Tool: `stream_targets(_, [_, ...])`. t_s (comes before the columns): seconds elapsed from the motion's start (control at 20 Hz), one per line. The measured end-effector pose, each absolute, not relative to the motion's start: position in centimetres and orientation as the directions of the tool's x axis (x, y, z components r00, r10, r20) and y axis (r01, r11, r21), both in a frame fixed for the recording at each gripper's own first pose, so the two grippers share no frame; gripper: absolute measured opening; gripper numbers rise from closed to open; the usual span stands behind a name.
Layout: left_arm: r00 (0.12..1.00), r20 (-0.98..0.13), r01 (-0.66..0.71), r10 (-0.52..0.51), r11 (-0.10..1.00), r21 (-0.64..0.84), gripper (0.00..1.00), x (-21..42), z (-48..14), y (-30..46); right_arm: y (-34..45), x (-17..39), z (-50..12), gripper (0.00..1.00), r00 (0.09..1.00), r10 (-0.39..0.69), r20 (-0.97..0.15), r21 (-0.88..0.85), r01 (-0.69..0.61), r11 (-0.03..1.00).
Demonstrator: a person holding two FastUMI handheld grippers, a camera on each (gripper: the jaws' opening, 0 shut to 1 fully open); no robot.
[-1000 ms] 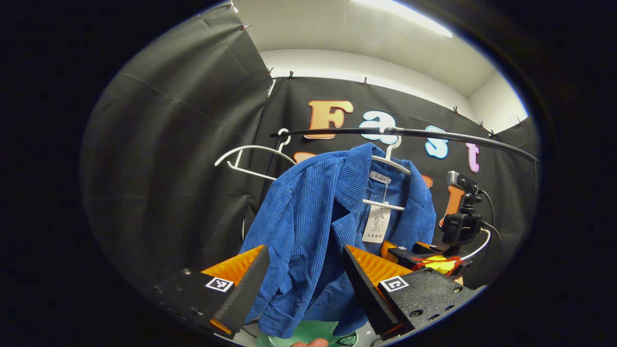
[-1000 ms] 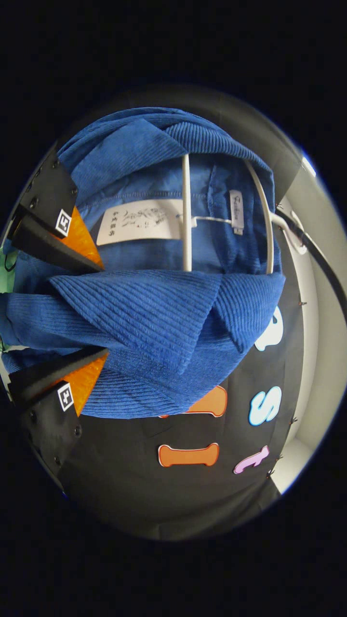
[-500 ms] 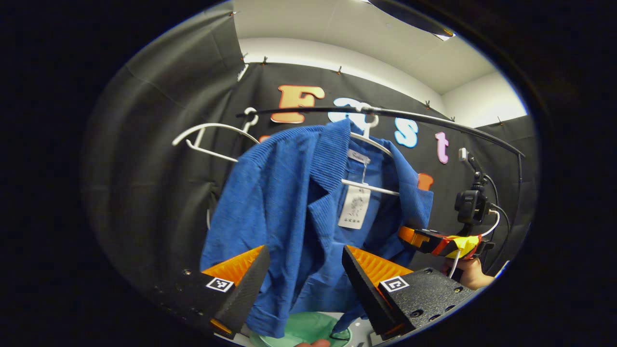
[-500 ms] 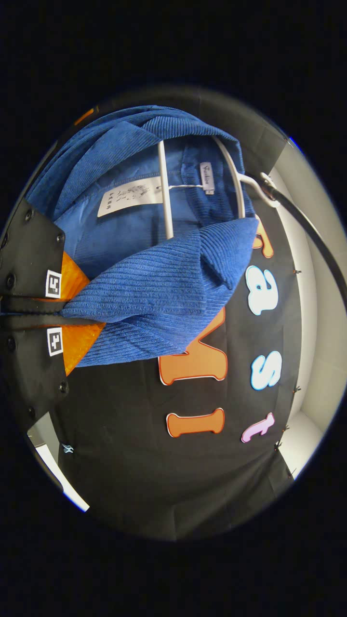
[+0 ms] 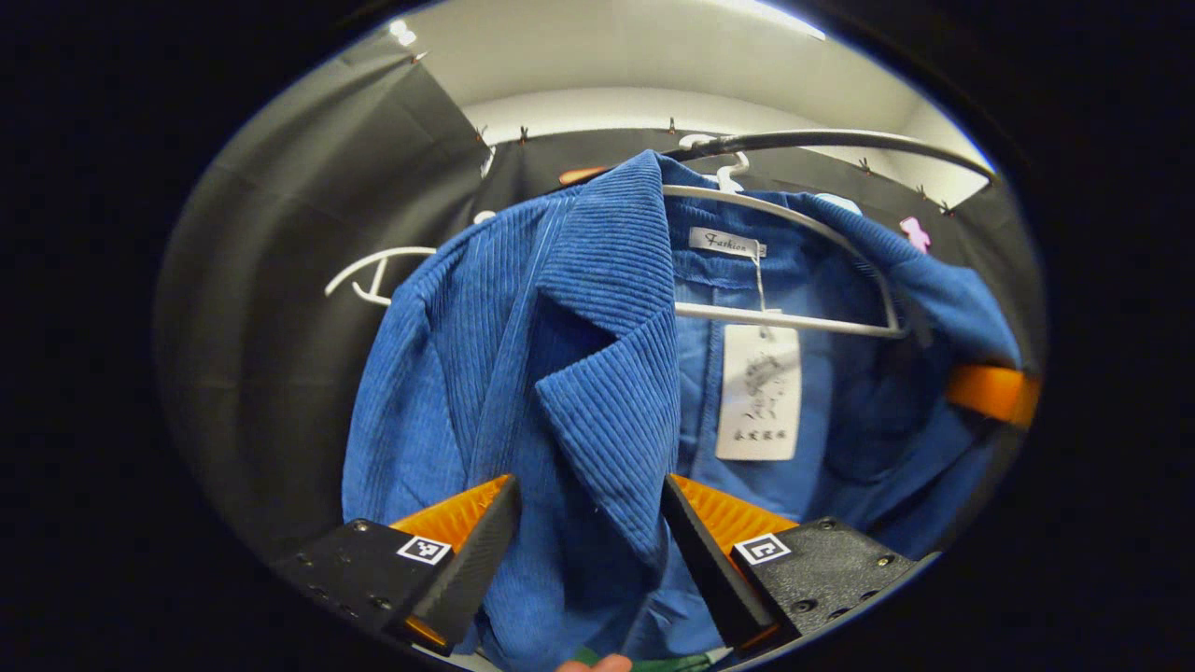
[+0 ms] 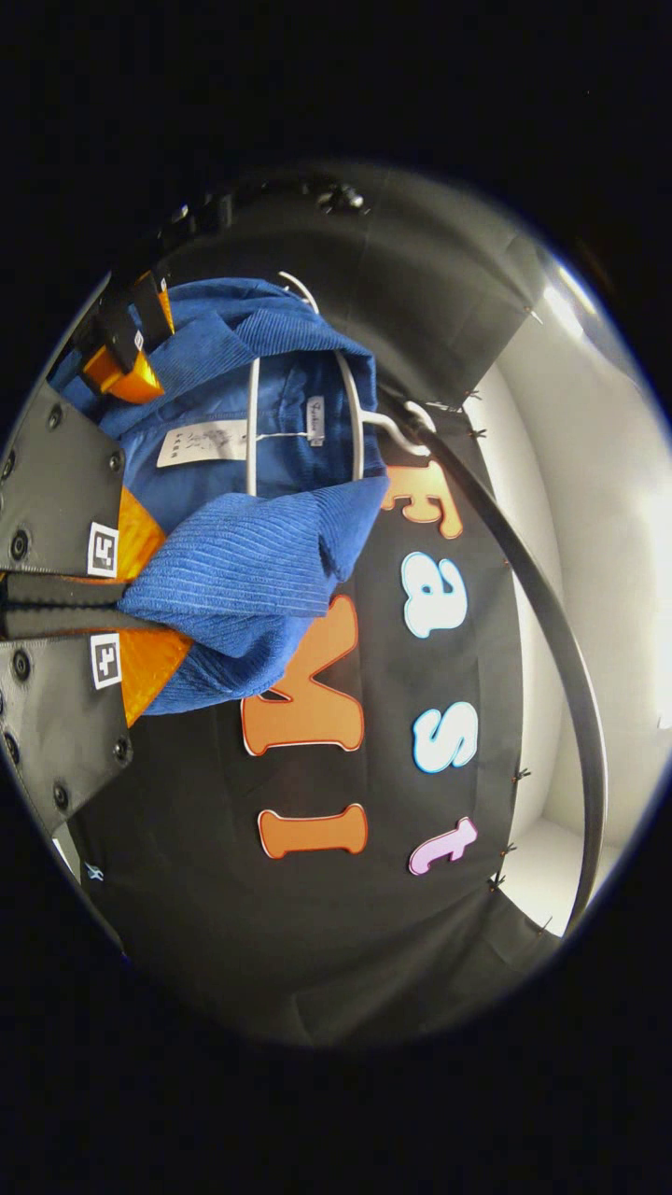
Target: Grasp the clothes on the hanger with both hands and then place them into the laundry hamper below.
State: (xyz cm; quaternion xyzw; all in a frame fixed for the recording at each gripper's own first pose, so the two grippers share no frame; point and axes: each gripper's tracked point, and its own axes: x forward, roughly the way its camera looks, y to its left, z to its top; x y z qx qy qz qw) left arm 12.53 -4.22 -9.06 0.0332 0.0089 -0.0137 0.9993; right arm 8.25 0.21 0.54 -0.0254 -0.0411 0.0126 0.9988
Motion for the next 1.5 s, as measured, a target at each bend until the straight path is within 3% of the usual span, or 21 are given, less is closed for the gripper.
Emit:
stream_targets(0.1, [1.000,-0.018,-0.017,0.018,0.996,0.092,0.98,13.6,-9.6,-4.9,-0.2,7.7,1.0,0.09,0.992,0.095,0.079,-0.025,-0.094,0.995])
stream_targets(0.35, [0.996,0.025,-0.092,0.091,0.994,0.063,0.92,14.4,-10.3,-6.4,-0.4,8.4,0.9,0.09,0.972,0.221,0.078,-0.006,-0.221,0.975])
stream_targets(0.4, [0.992,0.032,-0.121,0.119,0.990,0.076,0.95,14.5,-10.5,-6.0,-0.4,8.6,1.0,0.09,0.970,0.231,0.079,-0.001,-0.232,0.973])
stream_targets(0.6, [0.985,0.019,-0.172,0.171,0.975,0.143,0.91,14.8,-11.3,-3.4,-1.7,8.7,1.0,0.09,0.976,0.202,0.086,-0.019,-0.201,0.979])
stream_targets(0.65, [0.985,0.020,-0.174,0.174,0.971,0.165,0.86,14.5,-11.0,-2.5,-1.8,8.5,1.1,0.08,0.975,0.197,0.098,-0.016,-0.197,0.980])
stream_targets(0.9, [0.999,-0.030,-0.016,0.022,0.985,0.170,0.11,12.7,-9.8,-1.6,-2.8,8.0,2.5,0.09,0.979,0.097,0.178,-0.083,-0.083,0.993])
stream_targets(1.0, [1.000,0.004,-0.003,0.002,0.977,0.212,0.05,11.3,-7.5,-1.0,-2.2,7.8,2.6,0.09,0.977,0.090,0.193,-0.121,-0.067,0.990])
stream_targets(1.1, [0.998,0.062,-0.021,0.004,0.963,0.270,0.07,9.6,-4.4,-0.2,-2.0,7.9,2.9,0.08,0.977,0.074,0.201,-0.119,-0.051,0.992])
stream_targets(1.5, [0.936,0.279,-0.294,0.216,0.914,0.280,0.05,7.6,7.9,9.3,-5.6,8.6,5.6,0.08,0.967,-0.064,0.246,-0.060,0.081,0.995])
